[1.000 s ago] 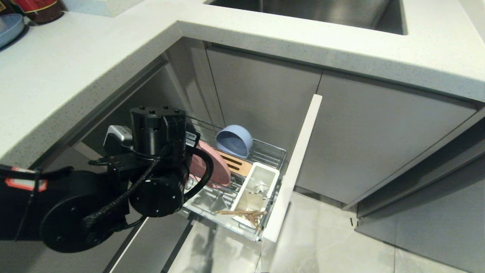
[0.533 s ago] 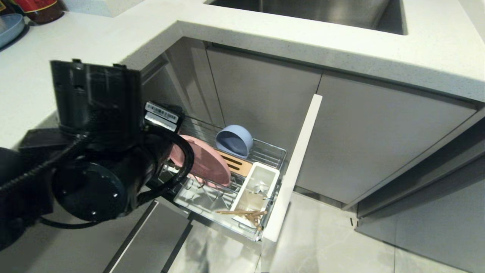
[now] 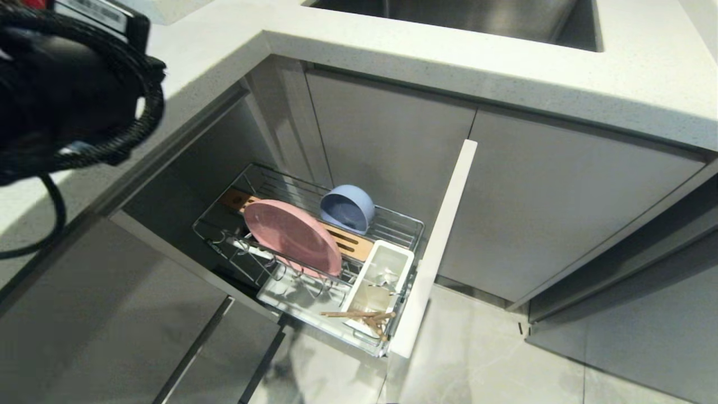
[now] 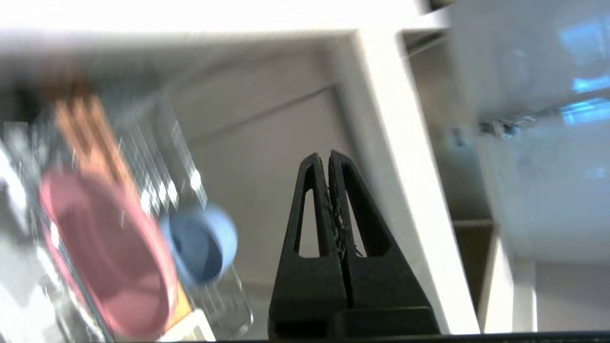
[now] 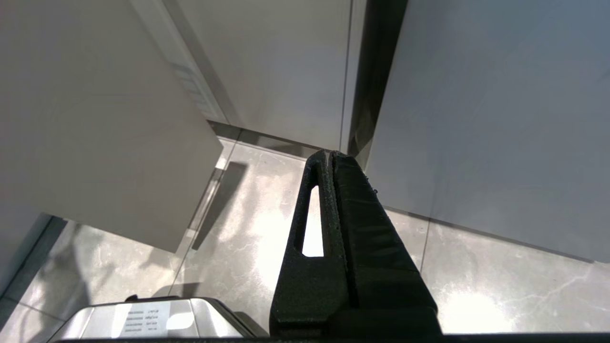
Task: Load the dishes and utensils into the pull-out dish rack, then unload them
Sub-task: Take the plate out of the cupboard
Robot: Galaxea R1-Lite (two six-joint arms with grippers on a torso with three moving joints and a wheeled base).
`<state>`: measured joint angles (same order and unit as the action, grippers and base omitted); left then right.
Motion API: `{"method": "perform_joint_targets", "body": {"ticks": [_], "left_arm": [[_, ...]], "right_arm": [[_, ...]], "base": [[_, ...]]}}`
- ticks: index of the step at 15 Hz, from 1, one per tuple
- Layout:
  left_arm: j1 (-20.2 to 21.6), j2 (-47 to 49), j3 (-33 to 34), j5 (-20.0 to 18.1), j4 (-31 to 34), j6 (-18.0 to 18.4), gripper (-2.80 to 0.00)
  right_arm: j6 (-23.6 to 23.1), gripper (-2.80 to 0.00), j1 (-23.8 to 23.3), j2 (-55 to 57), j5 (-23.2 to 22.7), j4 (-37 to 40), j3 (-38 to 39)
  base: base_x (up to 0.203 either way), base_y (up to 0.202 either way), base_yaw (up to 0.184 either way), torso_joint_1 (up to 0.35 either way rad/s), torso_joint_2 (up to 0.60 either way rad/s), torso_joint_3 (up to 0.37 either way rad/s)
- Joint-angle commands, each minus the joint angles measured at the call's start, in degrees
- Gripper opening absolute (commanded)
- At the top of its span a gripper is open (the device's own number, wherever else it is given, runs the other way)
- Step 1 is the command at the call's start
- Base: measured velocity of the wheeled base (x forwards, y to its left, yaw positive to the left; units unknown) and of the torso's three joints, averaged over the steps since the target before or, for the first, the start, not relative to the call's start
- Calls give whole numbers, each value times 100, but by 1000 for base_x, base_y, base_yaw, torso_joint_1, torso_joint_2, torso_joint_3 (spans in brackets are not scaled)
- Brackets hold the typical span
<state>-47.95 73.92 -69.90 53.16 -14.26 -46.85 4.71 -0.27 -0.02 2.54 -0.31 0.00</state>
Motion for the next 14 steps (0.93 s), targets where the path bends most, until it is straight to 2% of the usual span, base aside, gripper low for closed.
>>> {"method": "perform_joint_targets", "body": {"ticks": [1,3,7,11,14], "left_arm": [[124,-490,-492,-174,-31,1103,-280],[612,-845,-677,-693,-28,1596,-280],[1986,-1847,-716,-2374,20,2191,-280],[3151,-2413,-665,-2930,283,2491,-280],[3909,-2937,-488,-3691,883,2534,-280]], "right_arm": [[3,-280,0,-24,1,-4,0],[3,-280,0,-24,1,-4,0],[3,-280,0,-24,1,-4,0],[3,-280,-5,-24,1,-4,0],[3,-280,0,-24,1,-4,0]], "base": [[0,0,0,0,0,0],[0,0,0,0,0,0],[0,0,0,0,0,0],[0,0,0,0,0,0],[0,0,0,0,0,0]]}}
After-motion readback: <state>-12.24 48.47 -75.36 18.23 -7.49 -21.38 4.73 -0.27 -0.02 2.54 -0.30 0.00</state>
